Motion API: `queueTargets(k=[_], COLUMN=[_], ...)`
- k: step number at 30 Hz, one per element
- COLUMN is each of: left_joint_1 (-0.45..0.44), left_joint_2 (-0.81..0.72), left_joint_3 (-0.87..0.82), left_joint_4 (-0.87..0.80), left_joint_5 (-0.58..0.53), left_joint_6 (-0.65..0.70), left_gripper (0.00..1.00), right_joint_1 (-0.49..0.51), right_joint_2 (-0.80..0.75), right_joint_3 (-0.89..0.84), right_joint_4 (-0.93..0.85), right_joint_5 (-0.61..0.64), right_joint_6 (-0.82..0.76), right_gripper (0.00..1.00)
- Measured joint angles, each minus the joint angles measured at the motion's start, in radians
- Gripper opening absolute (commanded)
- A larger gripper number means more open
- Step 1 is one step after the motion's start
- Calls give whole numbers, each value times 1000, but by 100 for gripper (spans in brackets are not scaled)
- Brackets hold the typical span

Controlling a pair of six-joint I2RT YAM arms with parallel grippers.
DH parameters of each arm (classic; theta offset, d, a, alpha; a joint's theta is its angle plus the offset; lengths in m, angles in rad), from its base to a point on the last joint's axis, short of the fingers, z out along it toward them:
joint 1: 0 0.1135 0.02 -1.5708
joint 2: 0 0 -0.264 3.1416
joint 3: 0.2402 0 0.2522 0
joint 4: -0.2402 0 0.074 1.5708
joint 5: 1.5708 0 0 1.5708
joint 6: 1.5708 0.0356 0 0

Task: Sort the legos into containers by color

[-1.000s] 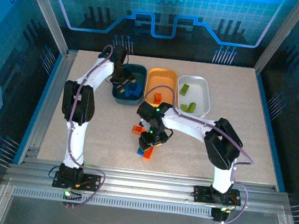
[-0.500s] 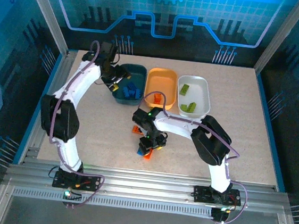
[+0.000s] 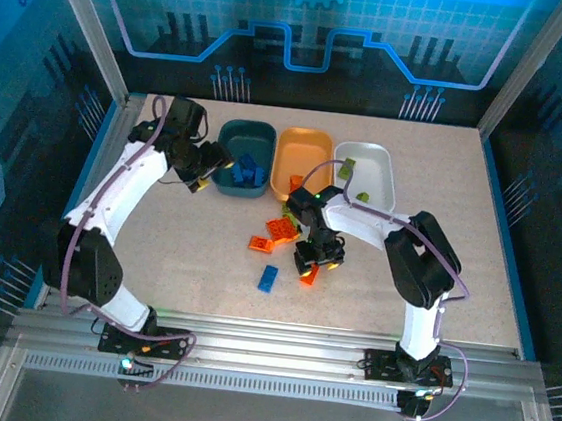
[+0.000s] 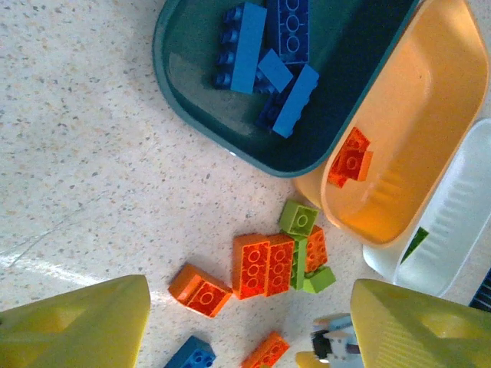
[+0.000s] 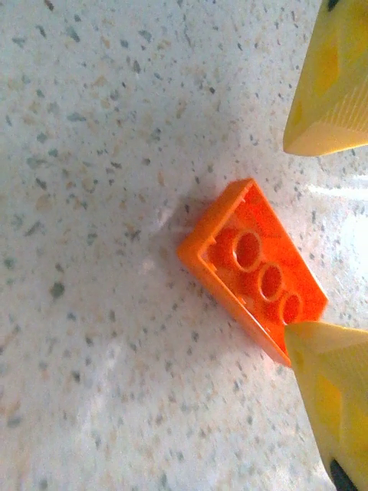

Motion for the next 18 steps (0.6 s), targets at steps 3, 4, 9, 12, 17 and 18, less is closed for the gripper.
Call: queueTargets(k=[3, 4, 9, 12, 17, 18], left_joint_1=[-32, -53, -157, -177, -178, -179], left_joint_2=[-37, -47, -83, -109, -138, -140], left_joint_3=[-19, -21, -47, -88, -132, -133], left_joint_4=[-12, -23, -62, -84, -115, -119], left_joint_5=[-31, -48, -112, -129, -149, -150], left_joint_6=[40, 60, 127, 143, 143, 143], left_gripper=[74, 74, 75, 75, 75, 76], right_joint_1=[4, 4, 2, -14, -63, -66], right_joint_2=[-29, -32, -25, -23, -8, 1], right_joint_3=[0, 0, -6, -32, -72, -72], right_joint_4=[11, 17, 42, 69, 98, 107], right_joint_5=[-54, -71, -108, -118, -134, -136], right_joint_6=[18, 31, 109, 150, 202, 208], right_gripper=[65, 66, 68, 68, 68, 68])
